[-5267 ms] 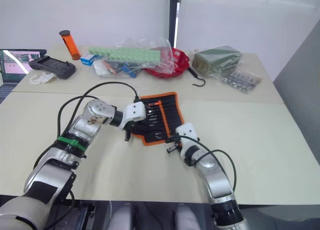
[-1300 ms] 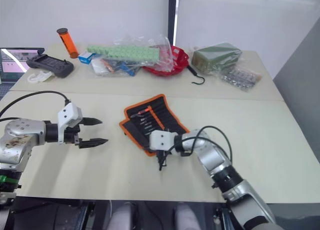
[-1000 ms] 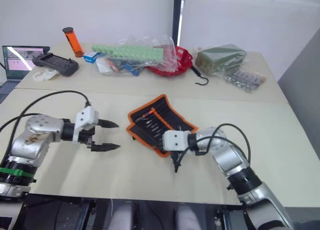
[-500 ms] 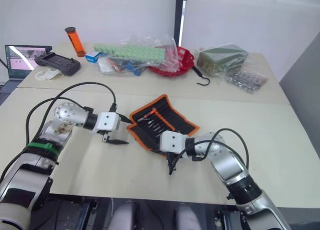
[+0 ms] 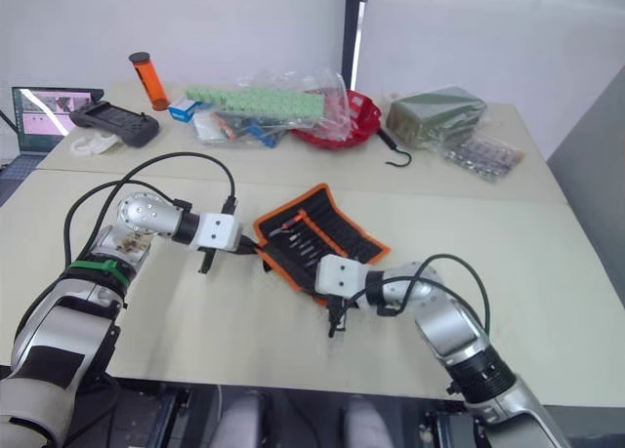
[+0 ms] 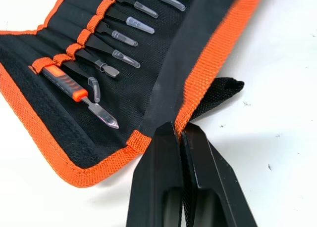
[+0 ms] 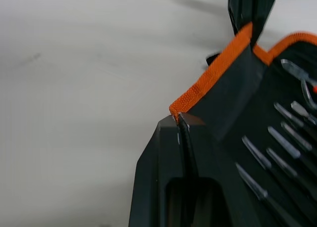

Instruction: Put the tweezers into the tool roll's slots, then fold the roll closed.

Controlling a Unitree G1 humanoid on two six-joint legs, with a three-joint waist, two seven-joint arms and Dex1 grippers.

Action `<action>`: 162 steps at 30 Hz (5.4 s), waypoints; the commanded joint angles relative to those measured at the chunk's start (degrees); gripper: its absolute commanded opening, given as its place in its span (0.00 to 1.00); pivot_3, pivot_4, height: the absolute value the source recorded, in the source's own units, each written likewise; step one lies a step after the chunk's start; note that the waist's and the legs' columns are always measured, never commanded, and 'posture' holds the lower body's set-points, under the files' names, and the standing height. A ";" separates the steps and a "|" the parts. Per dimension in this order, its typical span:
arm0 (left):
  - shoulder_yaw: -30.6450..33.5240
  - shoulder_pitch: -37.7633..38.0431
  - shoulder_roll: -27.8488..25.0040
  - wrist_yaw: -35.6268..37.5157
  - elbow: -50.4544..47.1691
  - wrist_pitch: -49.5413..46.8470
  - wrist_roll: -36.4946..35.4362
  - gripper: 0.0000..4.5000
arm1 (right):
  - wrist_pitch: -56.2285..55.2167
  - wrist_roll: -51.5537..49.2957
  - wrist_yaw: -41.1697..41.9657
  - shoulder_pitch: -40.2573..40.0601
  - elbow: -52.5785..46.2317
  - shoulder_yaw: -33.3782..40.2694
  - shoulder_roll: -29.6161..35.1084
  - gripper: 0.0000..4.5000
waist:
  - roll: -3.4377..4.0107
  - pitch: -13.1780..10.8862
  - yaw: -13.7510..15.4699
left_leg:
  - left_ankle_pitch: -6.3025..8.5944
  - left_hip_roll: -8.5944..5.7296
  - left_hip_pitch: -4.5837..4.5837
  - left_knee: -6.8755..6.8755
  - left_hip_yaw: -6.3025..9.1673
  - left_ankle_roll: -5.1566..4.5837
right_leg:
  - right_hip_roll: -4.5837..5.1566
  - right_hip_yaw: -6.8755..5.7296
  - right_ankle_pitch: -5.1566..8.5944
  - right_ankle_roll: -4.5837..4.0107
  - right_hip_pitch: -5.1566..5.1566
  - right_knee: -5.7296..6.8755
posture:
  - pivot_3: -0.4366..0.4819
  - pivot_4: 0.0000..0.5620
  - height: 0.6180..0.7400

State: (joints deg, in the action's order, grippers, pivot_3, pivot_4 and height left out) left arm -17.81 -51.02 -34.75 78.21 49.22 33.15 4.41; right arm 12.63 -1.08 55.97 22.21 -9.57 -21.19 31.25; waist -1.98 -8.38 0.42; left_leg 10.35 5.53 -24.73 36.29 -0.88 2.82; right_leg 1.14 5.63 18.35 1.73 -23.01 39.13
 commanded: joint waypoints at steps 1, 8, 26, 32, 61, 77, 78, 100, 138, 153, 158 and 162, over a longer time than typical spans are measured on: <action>1.12 3.05 -2.42 1.06 -3.95 -1.62 -0.80 0.00 | -1.76 1.27 -1.31 1.61 1.60 2.70 1.61 0.00 | 0.00 0.00 -0.22 | 0.00 0.00 0.00 -0.01 0.00 0.00 | 0.00 0.00 0.00 0.00 0.00 0.02 | 0.48 0.27 0.97; 3.12 13.03 -6.76 1.60 -19.58 -15.29 -4.21 0.00 | -10.18 5.33 -4.57 6.87 11.18 1.40 0.48 0.00 | 0.00 0.00 -1.22 | 0.00 0.00 0.05 -0.01 0.02 0.00 | 0.00 0.00 0.00 0.00 0.00 0.12 | 0.48 0.27 0.97; 6.80 28.16 -11.93 -3.03 -49.93 -45.41 -13.59 0.00 | -10.58 -0.69 2.96 5.31 8.56 3.15 2.45 0.00 | 0.02 -0.01 -1.04 | 0.00 0.00 0.10 0.01 0.03 0.00 | 0.01 0.03 0.00 -0.01 0.03 0.22 | 0.48 0.27 0.97; 7.37 25.17 -13.04 -3.01 -43.82 -44.83 -12.91 0.00 | 0.87 -8.35 4.49 -1.51 -3.13 4.95 4.74 0.00 | 0.02 -0.01 -1.11 | 0.00 0.00 0.10 0.01 0.06 0.00 | -0.01 0.01 0.00 -0.01 0.05 0.21 | 0.48 0.27 0.97; 4.03 11.22 -5.74 -7.99 -31.71 -55.24 -9.62 0.00 | 10.93 -7.90 -2.45 12.43 16.34 4.82 -4.69 0.00 | 0.02 -0.01 -1.09 | 0.00 0.00 0.02 0.12 0.06 -0.01 | -0.01 0.01 0.01 0.01 0.00 0.22 | 0.48 0.27 0.97; 11.05 10.54 -5.61 -11.81 -35.64 -65.88 -14.97 0.48 | 9.92 -12.06 -4.17 10.99 13.42 10.88 -6.45 0.65 | 0.02 -0.01 -1.13 | 0.00 -0.01 0.01 0.13 0.08 -0.01 | -0.01 0.01 0.01 0.01 -0.01 0.28 | 0.48 0.27 0.97; 12.42 10.41 -6.42 -11.84 -36.32 -66.38 -15.71 0.56 | 10.12 -13.24 -4.45 10.64 12.08 12.35 -6.53 0.73 | 0.02 -0.01 -1.13 | 0.00 -0.01 0.01 0.13 0.08 -0.01 | -0.01 0.01 0.01 0.01 -0.01 0.30 | 0.48 0.27 0.97; 15.69 24.76 0.47 -23.98 -54.27 -69.38 -23.15 0.00 | 14.36 -12.36 -17.20 5.23 8.24 6.16 -18.24 0.00 | 0.02 -0.01 -1.15 | 0.00 -0.03 -0.01 0.12 0.15 0.00 | -0.01 0.01 0.00 0.00 -0.04 0.37 | 0.48 0.27 0.97; 20.70 24.49 2.41 -25.54 -33.54 -54.85 -24.04 0.00 | 5.49 -8.35 -19.11 1.23 15.47 7.35 -18.53 0.00 | 0.04 0.03 -1.26 | -0.07 -0.06 0.64 0.02 0.18 -0.08 | -0.01 -0.02 0.02 0.03 0.76 0.02 | 0.48 0.27 0.97; 16.13 21.93 5.69 -28.52 -42.04 -58.15 -22.02 0.00 | 6.56 -8.32 -21.24 6.67 16.58 7.26 -23.18 0.00 | 0.04 0.01 -1.21 | -0.06 -0.07 0.43 -0.09 0.20 -0.08 | 0.00 -0.02 0.02 0.03 0.64 -0.14 | 0.48 0.27 0.97; 13.41 21.84 7.66 -30.28 -39.75 -55.68 -18.57 0.00 | 4.20 -5.26 -23.11 7.58 22.47 6.44 -24.77 0.00 | 0.04 0.01 -1.25 | -0.06 -0.08 0.45 -0.19 0.21 -0.08 | 0.00 -0.02 0.02 0.02 0.59 -0.14 | 0.48 0.27 0.97; 12.78 21.79 8.25 -30.96 -39.13 -54.83 -17.36 0.00 | 2.63 -3.59 -23.94 7.70 25.98 6.36 -25.14 0.00 | 0.04 0.01 -1.35 | -0.06 -0.08 0.45 -0.22 0.21 -0.08 | 0.00 -0.02 0.02 0.02 0.57 -0.14 | 0.48 0.27 0.97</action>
State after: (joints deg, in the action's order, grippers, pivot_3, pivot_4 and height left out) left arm -5.13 -28.33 -26.42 47.74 10.72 -23.46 -13.60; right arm 16.43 -5.61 32.95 29.60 15.39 -15.13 6.09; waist -1.94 -8.37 -0.92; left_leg 10.28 5.45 -24.27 36.07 -0.68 2.75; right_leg 1.14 5.61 18.36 1.75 -22.43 39.00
